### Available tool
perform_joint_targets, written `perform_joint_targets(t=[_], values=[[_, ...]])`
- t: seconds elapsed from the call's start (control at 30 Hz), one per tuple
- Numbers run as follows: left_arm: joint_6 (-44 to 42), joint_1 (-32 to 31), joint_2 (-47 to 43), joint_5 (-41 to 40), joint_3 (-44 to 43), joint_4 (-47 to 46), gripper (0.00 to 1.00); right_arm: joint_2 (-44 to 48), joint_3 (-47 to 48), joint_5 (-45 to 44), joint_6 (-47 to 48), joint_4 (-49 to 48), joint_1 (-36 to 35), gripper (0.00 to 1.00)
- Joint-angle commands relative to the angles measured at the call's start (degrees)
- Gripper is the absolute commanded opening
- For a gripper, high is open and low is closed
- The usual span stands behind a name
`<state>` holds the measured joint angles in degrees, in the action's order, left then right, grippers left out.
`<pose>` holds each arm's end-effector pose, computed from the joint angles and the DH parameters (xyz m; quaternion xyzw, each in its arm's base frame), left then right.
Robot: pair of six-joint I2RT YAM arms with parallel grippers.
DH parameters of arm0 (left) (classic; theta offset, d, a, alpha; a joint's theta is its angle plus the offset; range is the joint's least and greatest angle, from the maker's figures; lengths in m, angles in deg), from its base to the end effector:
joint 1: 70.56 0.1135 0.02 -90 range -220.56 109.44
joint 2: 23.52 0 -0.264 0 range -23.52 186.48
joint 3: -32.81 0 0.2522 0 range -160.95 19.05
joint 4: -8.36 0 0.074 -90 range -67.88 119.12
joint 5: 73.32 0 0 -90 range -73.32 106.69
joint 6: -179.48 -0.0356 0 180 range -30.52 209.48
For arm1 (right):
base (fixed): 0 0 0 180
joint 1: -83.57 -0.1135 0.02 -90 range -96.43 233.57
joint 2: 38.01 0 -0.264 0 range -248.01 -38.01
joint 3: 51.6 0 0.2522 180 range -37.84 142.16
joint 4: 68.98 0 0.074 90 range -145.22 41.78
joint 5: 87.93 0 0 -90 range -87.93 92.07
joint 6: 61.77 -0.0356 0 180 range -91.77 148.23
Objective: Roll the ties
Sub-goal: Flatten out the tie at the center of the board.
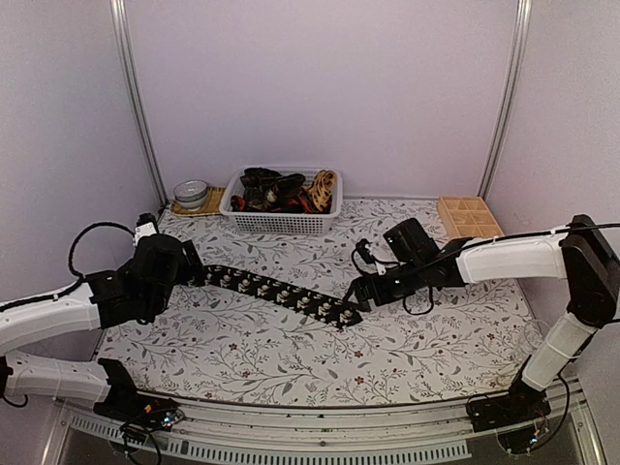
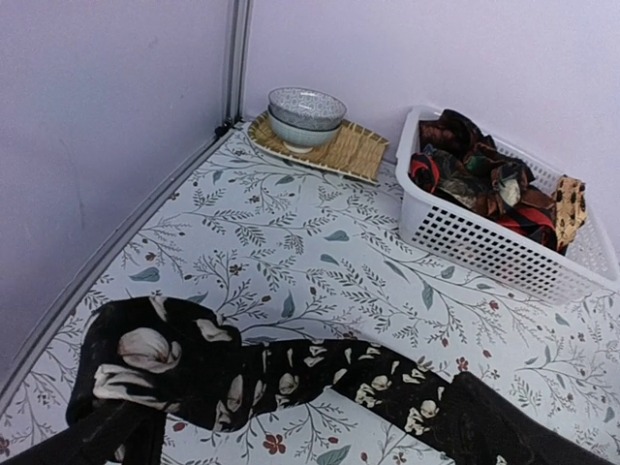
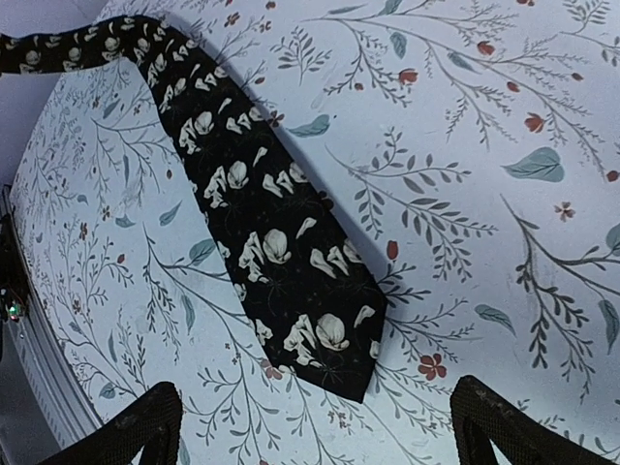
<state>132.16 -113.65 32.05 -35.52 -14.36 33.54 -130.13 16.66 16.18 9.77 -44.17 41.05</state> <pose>0.1653 -0.1161 0.2414 -0.2051 0.7921 -0.0048 0.5749 0.2389 0.2308 0.1938 -0.2359 0.8991 0.2767 0.2435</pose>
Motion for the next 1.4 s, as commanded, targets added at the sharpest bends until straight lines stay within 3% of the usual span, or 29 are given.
perform_joint_targets(t=[0.0, 0.3, 0.67, 0.73, 0.9, 1.0, 1.37], values=[[-0.3, 2.6, -1.1, -2.5, 0.4, 2.5, 1.0, -7.3, 3.7, -2.5, 2.3, 1.4, -2.5, 0.96], [-2.9, 6.8, -3.6, 0.2, 4.2, -0.8, 1.0, -17.1, 9.1, -5.0, 3.5, 3.5, -5.1, 0.88], [-4.5, 9.6, -4.6, 2.8, 6.3, -2.8, 1.0, -23.1, 11.9, -7.9, 3.2, 3.9, -6.3, 0.67], [-5.1, 10.1, -5.1, 3.1, 6.5, -3.0, 1.0, -23.4, 11.9, -8.5, 3.2, 3.9, -6.2, 0.57], [-6.8, 11.6, -6.0, 3.7, 6.8, -3.2, 1.0, -22.0, 11.0, -12.4, 3.0, 4.3, -6.2, 0.15], [-7.8, 12.7, -5.9, 4.2, 7.2, -3.5, 1.0, -20.3, 10.6, -15.8, 3.6, 5.5, -5.6, 0.02], [-8.2, 14.4, 1.6, 10.9, 7.6, -8.9, 1.0, -6.6, 3.7, -21.4, 5.2, 9.8, 6.6, 0.0]])
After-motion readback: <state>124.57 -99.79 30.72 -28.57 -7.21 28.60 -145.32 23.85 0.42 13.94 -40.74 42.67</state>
